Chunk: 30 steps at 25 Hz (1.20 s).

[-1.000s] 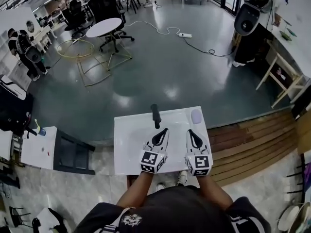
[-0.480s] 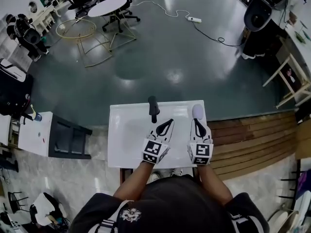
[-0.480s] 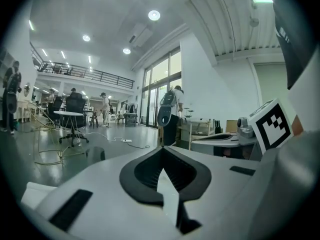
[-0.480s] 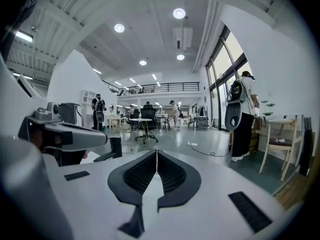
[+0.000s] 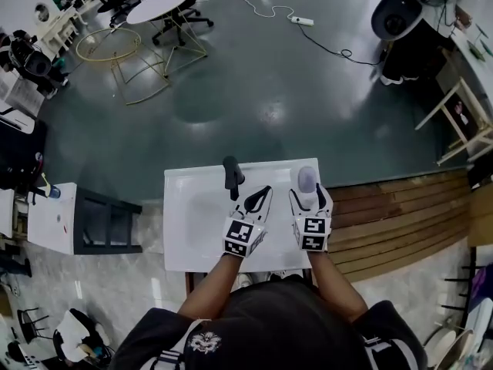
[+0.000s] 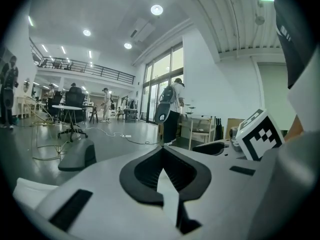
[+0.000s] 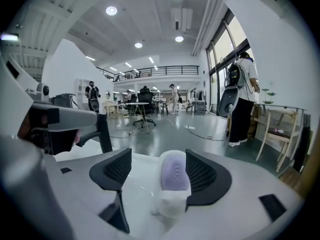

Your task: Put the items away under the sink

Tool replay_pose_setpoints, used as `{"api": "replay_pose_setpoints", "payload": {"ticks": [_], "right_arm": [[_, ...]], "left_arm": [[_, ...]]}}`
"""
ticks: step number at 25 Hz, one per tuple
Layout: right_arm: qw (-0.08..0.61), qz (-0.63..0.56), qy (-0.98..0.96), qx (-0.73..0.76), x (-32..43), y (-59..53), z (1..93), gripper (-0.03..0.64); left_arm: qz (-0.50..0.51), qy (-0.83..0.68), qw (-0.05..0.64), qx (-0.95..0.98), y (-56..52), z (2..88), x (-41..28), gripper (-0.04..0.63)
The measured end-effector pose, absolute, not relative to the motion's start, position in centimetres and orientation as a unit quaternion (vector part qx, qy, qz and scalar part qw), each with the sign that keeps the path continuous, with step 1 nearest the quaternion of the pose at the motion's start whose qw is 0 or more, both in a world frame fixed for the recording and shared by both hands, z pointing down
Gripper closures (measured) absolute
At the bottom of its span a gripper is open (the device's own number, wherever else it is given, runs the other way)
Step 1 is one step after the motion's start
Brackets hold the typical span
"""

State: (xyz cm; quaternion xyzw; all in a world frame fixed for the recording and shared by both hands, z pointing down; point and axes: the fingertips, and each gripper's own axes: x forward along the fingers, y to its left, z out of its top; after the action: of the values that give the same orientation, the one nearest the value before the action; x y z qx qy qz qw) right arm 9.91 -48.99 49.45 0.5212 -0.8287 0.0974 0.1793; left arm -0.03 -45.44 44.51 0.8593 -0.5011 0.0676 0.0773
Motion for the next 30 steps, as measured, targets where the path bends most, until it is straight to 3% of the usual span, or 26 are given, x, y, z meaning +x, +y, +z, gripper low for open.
{"api": "replay_pose_setpoints", "payload": {"ticks": [9, 30], "right_arm": [[0.247, 0.151, -0.813, 0.505, 10.6, -52.4, 55.0, 0.152], [0.312, 0.225, -0.794, 0.470, 11.0, -54.8, 61.0, 0.133]], "left_arm": [[0.076, -0.497, 0.094, 0.859, -47.0, 46.4, 0.8, 0.595], [0.086, -0.497, 0.116, 0.855, -48.3, 48.3, 0.6, 0.595]]}}
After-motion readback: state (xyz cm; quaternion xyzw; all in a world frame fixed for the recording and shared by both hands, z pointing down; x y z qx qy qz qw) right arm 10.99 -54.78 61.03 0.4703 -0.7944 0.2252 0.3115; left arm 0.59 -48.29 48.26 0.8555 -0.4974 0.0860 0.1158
